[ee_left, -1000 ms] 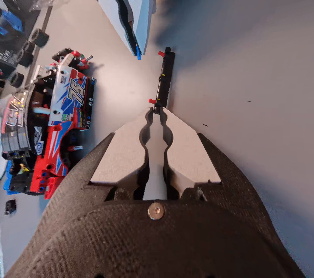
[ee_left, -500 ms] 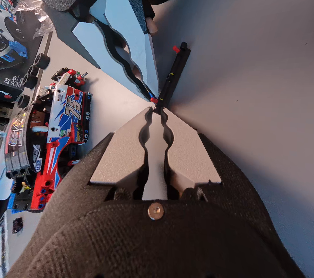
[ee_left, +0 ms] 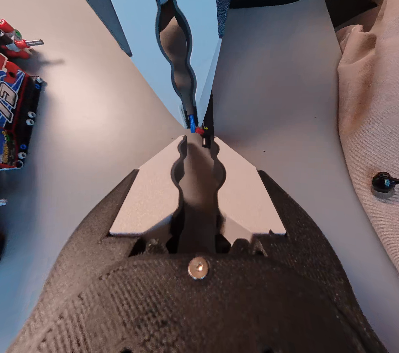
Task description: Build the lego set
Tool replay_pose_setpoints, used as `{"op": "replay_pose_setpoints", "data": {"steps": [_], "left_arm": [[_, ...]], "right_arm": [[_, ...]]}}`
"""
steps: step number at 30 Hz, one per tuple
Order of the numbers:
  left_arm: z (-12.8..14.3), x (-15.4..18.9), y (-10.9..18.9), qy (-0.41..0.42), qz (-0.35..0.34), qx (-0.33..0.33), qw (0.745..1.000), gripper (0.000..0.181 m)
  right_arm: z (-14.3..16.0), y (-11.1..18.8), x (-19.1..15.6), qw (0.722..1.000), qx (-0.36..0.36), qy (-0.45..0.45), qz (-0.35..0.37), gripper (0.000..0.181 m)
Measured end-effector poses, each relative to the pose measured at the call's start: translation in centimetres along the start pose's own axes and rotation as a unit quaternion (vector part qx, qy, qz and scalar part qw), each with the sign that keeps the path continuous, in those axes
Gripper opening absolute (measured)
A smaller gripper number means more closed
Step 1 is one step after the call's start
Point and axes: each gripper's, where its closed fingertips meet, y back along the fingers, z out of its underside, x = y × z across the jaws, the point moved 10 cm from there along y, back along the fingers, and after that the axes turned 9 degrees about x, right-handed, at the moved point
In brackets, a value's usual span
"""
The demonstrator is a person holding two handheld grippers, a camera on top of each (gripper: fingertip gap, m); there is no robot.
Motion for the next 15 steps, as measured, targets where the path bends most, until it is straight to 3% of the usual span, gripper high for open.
{"op": "replay_pose_setpoints", "data": {"steps": [11, 15], "left_arm": [[-0.5, 1.1, -0.9, -0.008, 0.007, -0.017, 1.000, 0.007], [-0.6, 1.0, -0.8, 0.003, 0.006, -0.010, 1.000, 0.006]], "right_arm": [[-0.4, 0.3, -1.1, 0.999, 0.037, -0.005, -0.025, 0.003], [-0.5, 1.6, -1.0, 1.000, 0.025, -0.009, 0.011, 0.003]]}}
